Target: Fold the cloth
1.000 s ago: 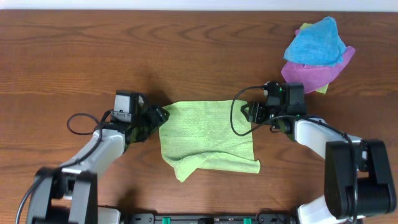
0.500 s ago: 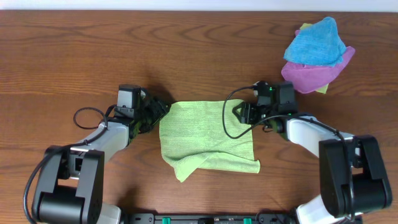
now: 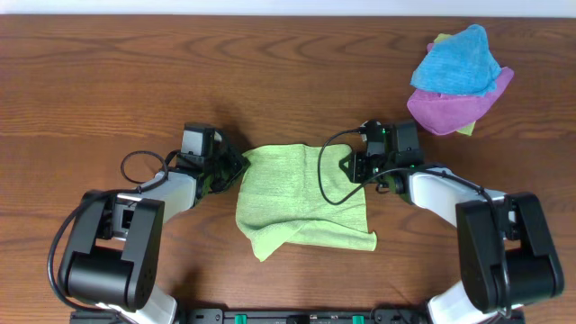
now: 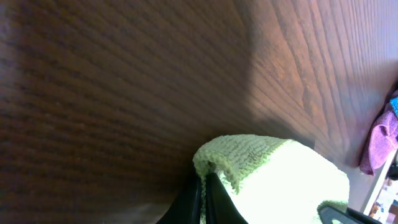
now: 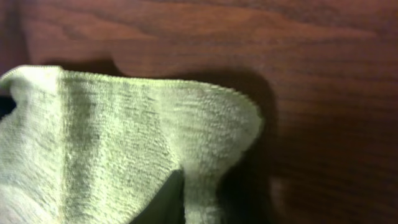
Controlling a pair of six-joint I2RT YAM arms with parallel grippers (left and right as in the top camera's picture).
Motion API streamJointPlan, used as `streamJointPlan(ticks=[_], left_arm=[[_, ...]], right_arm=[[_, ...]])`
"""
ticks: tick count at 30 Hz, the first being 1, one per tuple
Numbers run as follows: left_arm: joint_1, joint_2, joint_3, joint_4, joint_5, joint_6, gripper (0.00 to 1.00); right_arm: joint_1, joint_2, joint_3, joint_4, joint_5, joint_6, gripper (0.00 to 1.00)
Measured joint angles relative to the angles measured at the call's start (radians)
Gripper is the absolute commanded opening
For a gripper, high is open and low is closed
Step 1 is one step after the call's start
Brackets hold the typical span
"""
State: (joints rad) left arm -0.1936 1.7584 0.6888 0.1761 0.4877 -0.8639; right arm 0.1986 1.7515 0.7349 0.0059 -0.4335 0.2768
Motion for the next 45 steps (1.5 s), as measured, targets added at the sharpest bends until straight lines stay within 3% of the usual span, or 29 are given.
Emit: streamJointPlan(ticks=[8, 16, 19, 21, 23, 27, 28, 31, 37, 45], left_arm=[[-0.008, 0.029, 0.021, 0.067, -0.034, -0.028, 0.06], [-0.008, 0.093, 0.194, 0.066, -0.142, -0.034, 0.06], [-0.006, 0.145, 0.277, 0.068, -0.154, -0.035, 0.07], [-0.004, 0.188, 0.325, 0.067, -0.156, -0.032, 0.16], [-0.002, 0.224, 0.361, 0.066, -0.154, -0.027, 0.27], [0.019, 0.26, 0.405, 0.06, -0.149, -0.003, 0.59], [0.027, 0.26, 0.41, 0.06, -0.141, 0.009, 0.63], [0.063, 0.26, 0.432, 0.06, -0.097, 0.029, 0.72], [0.132, 0.259, 0.457, -0.022, -0.016, 0.082, 0.81], [0.153, 0.201, 0.462, -0.278, 0.035, 0.236, 0.89]], right_arm=[[0.0, 0.012, 0.016, 0.097, 0.047, 0.005, 0.01], [0.0, 0.063, 0.222, 0.115, 0.139, 0.003, 0.02], [0.0, 0.127, 0.309, 0.111, 0.152, 0.005, 0.24], [0.0, 0.177, 0.354, 0.108, 0.159, 0.002, 0.43], [0.0, 0.202, 0.372, 0.102, 0.164, 0.003, 0.54], [0.0, 0.206, 0.384, 0.035, 0.164, -0.002, 0.61], [0.0, 0.201, 0.389, -0.002, 0.16, -0.002, 0.63], [0.0, 0.165, 0.392, -0.108, 0.114, -0.003, 0.67], [0.003, 0.003, 0.4, -0.31, -0.05, 0.001, 0.75], [0.051, -0.131, 0.407, -0.644, -0.196, -0.049, 0.84]])
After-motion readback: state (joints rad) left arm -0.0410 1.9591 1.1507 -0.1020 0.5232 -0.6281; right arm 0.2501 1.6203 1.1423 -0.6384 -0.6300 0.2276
